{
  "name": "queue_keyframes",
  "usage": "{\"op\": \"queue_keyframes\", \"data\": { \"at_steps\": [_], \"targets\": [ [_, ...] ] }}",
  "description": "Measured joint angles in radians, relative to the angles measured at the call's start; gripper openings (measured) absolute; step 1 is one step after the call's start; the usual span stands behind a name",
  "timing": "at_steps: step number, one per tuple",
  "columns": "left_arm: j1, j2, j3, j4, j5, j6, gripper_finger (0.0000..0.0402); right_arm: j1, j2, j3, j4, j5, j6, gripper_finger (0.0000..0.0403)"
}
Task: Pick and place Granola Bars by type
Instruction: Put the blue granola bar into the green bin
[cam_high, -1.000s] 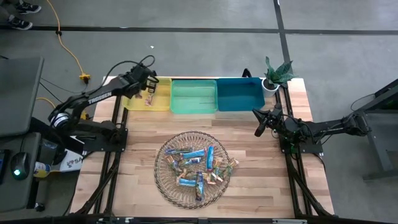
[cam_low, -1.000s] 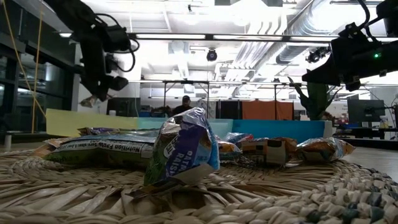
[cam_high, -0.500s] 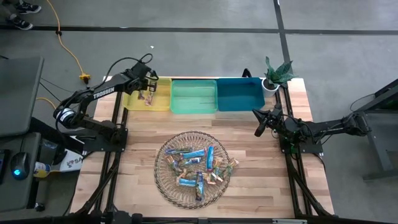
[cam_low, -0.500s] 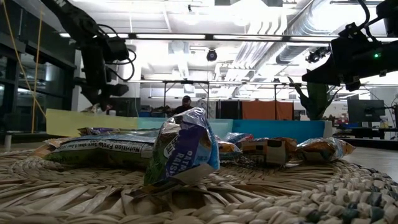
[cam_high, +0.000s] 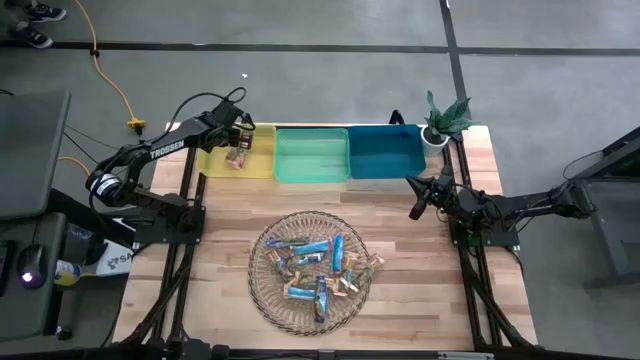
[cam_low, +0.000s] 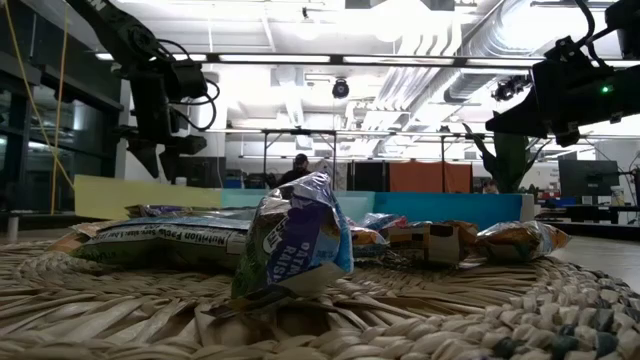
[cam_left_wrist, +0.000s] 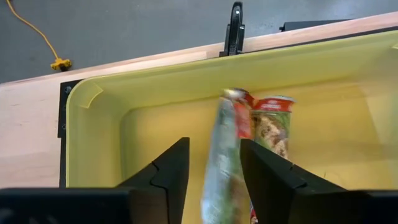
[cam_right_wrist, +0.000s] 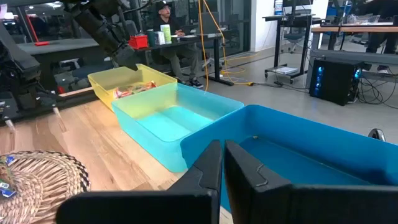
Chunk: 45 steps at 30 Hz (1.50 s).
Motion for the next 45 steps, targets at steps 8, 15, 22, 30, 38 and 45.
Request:
{"op": "queue_keyframes", "data": {
  "at_steps": [8,15,22,30,38,45],
  "targets": [
    [0.000,0.000,0.000,-0.008,0.032,0.000,0.0147,0.000,0.000,0.000,0.000,0.000,0.000,0.0000],
    [0.000,-0.020,0.000,0.066,0.270,0.039,0.0147,0.000,0.000,0.000,0.000,0.000,0.000,0.0000],
    [0.000,-0.124,0.000,0.266,0.617,0.126,0.0147,0.000,0.000,0.000,0.000,0.000,0.000,0.0000],
    [-0.089,-0.261,0.000,0.359,1.013,0.167,0.0147,0.000,0.000,0.000,0.000,0.000,0.000,0.0000],
    [-0.362,-0.338,0.000,0.352,0.943,0.151,0.0147,0.000,0.000,0.000,0.000,0.000,0.000,0.0000],
    [-0.652,-0.338,0.000,0.352,0.738,0.142,0.0147,0.000,0.000,0.000,0.000,0.000,0.000,0.0000]
  ]
}}
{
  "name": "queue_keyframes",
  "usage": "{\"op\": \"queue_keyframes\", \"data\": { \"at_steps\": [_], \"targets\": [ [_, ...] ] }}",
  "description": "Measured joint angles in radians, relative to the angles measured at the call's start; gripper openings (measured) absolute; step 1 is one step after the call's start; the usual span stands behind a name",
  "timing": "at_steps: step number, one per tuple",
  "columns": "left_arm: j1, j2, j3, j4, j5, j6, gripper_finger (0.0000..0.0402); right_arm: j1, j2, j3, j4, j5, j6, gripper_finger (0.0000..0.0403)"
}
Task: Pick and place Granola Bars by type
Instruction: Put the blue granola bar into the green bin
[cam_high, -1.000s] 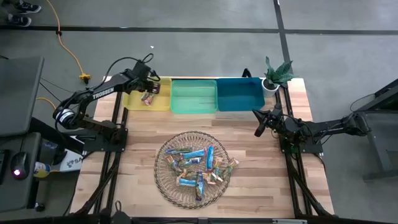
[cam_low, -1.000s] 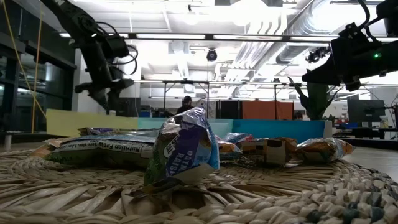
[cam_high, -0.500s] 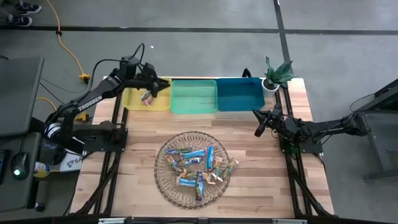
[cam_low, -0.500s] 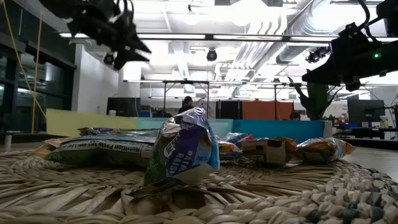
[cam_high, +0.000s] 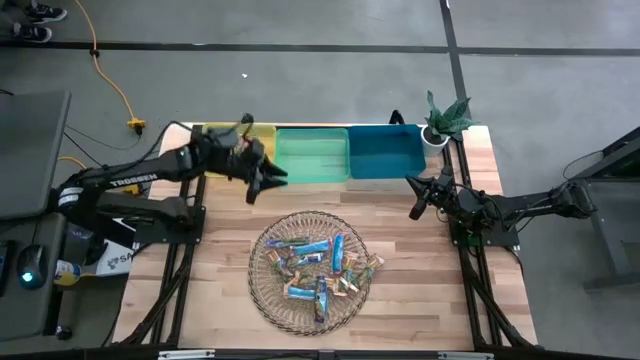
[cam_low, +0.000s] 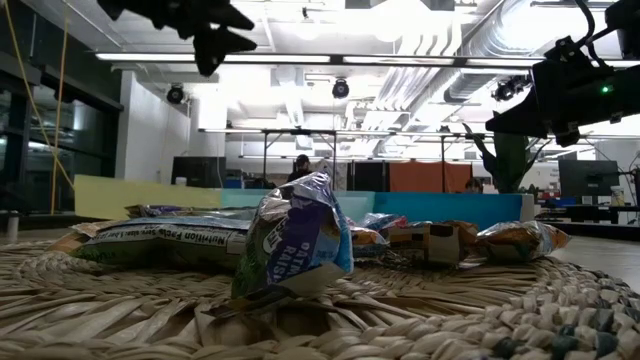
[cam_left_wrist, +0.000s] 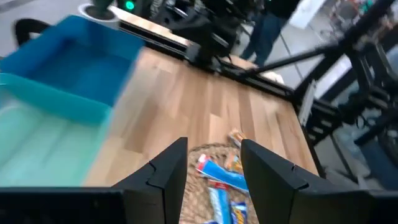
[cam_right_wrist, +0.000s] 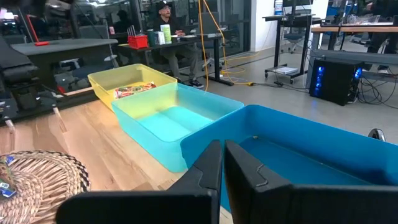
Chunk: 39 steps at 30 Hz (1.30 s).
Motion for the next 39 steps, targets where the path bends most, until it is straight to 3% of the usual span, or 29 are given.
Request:
{"op": "queue_keyframes", "data": {
  "at_steps": [10,19,28,39],
  "targets": [
    [-0.345,0.034,0.000,-0.026,-0.345,-0.012,0.0147,0.000,0.000,0.000,0.000,0.000,0.000,0.0000],
    [-0.569,0.052,0.000,-0.315,-0.607,-0.074,0.0147,0.000,0.000,0.000,0.000,0.000,0.000,0.0000],
    [-0.672,0.197,0.000,-0.386,-0.642,-0.062,0.0147,0.000,0.000,0.000,0.000,0.000,0.000,0.0000],
    [-0.657,0.431,-0.001,-0.349,-0.602,-0.008,0.0147,0.000,0.002,0.000,0.002,-0.008,0.000,0.0000]
  ]
}}
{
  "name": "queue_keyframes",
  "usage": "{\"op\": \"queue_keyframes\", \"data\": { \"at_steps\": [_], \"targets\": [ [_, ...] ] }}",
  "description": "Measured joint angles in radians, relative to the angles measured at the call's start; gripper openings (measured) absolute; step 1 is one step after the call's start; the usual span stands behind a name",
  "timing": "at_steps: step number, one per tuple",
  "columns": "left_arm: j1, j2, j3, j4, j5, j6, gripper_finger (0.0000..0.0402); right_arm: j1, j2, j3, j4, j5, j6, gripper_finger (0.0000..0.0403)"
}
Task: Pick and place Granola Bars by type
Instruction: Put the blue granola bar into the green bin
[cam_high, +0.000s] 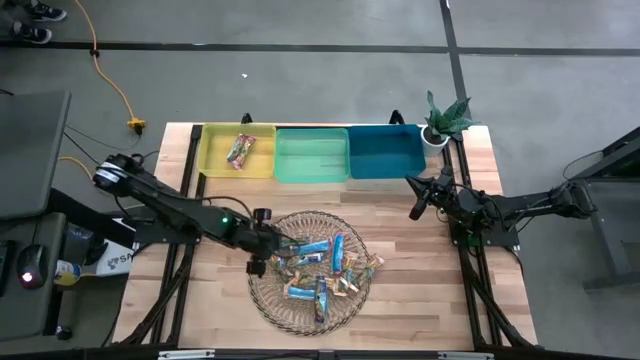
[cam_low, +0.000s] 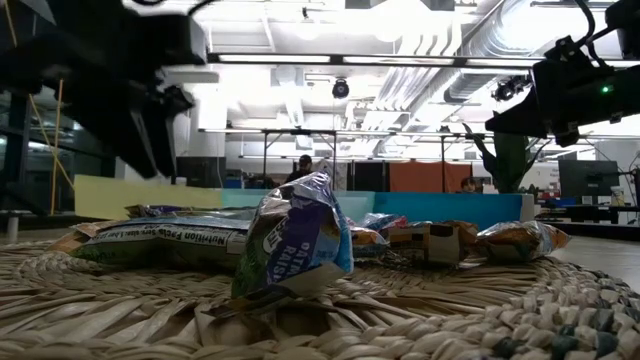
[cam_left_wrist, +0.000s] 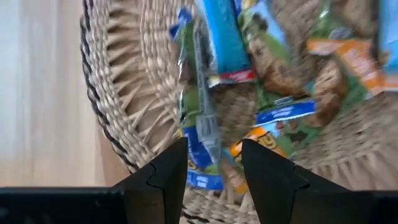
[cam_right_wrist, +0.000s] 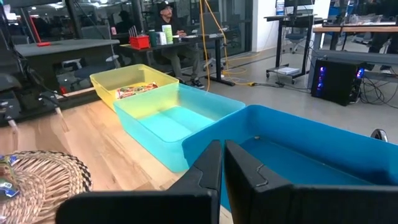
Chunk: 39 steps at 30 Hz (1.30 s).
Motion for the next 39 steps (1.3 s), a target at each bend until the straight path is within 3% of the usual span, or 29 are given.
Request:
{"op": "queue_keyframes", "data": {
  "at_steps": [15,20,27,32,39],
  "targets": [
    [0.111,0.083,0.000,0.084,0.046,0.099,0.0148,0.000,-0.001,0.000,0.001,-0.018,0.000,0.0000],
    [0.159,0.083,0.000,0.083,0.137,0.136,0.0150,0.000,-0.001,0.000,-0.001,-0.018,0.000,0.0000],
    [0.163,0.111,0.000,0.102,0.178,0.164,0.0206,0.000,-0.001,0.000,-0.002,-0.018,0.000,0.0000],
    [0.163,0.147,0.001,0.113,0.125,0.163,0.0246,0.000,-0.001,0.000,0.001,-0.017,0.000,0.0000],
    [0.163,0.212,0.000,0.133,0.131,0.157,0.0255,0.000,0.012,0.000,-0.004,-0.017,0.000,0.0000]
  ]
}}
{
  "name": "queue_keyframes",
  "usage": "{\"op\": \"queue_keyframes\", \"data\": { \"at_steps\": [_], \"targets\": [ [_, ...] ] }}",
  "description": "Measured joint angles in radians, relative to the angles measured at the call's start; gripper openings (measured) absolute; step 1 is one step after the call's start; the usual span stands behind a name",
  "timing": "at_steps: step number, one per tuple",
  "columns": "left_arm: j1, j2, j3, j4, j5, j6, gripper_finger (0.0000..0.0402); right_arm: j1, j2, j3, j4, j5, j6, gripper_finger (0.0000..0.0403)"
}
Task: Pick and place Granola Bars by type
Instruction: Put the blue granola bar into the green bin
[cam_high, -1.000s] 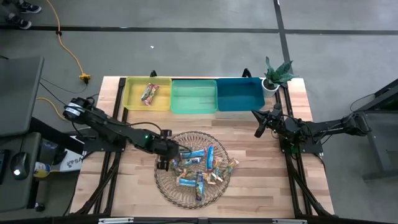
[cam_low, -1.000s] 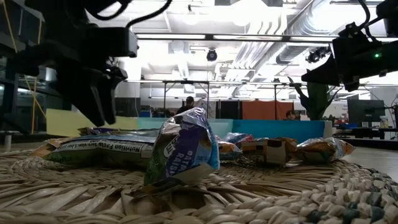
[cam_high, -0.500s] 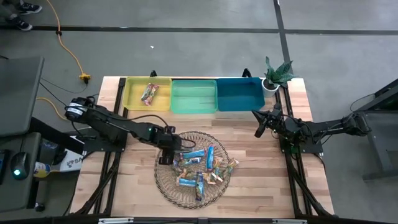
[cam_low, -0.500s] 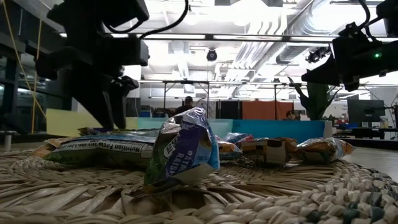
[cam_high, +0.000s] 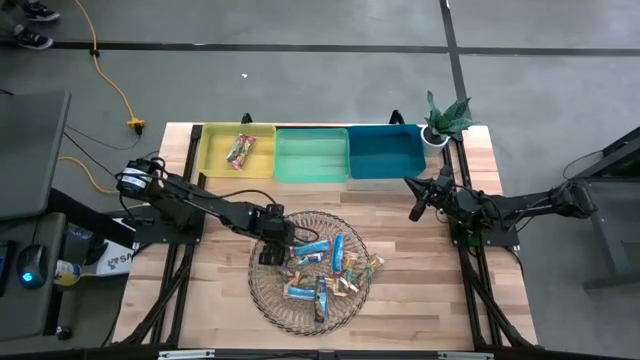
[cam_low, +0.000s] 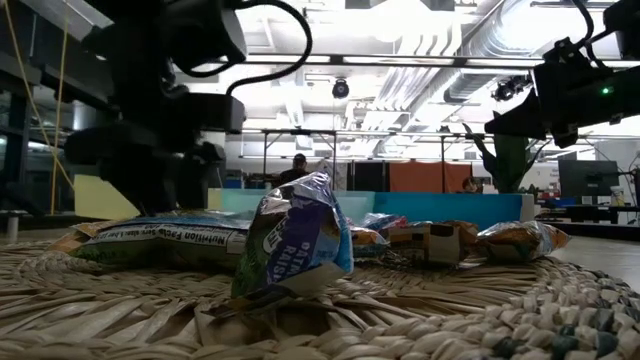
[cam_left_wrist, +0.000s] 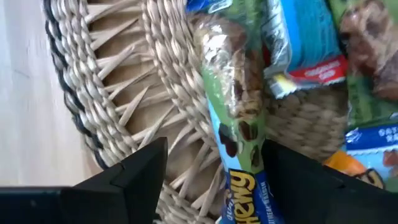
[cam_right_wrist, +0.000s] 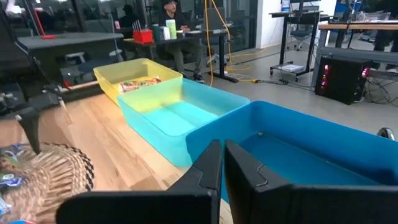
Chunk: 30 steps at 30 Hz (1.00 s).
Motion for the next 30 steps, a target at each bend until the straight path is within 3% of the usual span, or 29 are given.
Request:
{"op": "queue_keyframes", "data": {
  "at_steps": [6,20,30],
  "targets": [
    [0.000,0.024,0.003,0.028,0.036,-0.006,0.0232,0.000,0.006,0.000,0.001,-0.001,0.000,0.0000],
    [0.000,0.026,0.001,0.020,0.039,-0.043,0.0127,0.000,0.006,0.000,0.002,-0.001,0.000,0.0000],
    [0.000,-0.026,-0.005,-0.028,-0.021,-0.060,0.0099,0.000,0.006,0.000,0.002,-0.001,0.000,0.0000]
  ]
}}
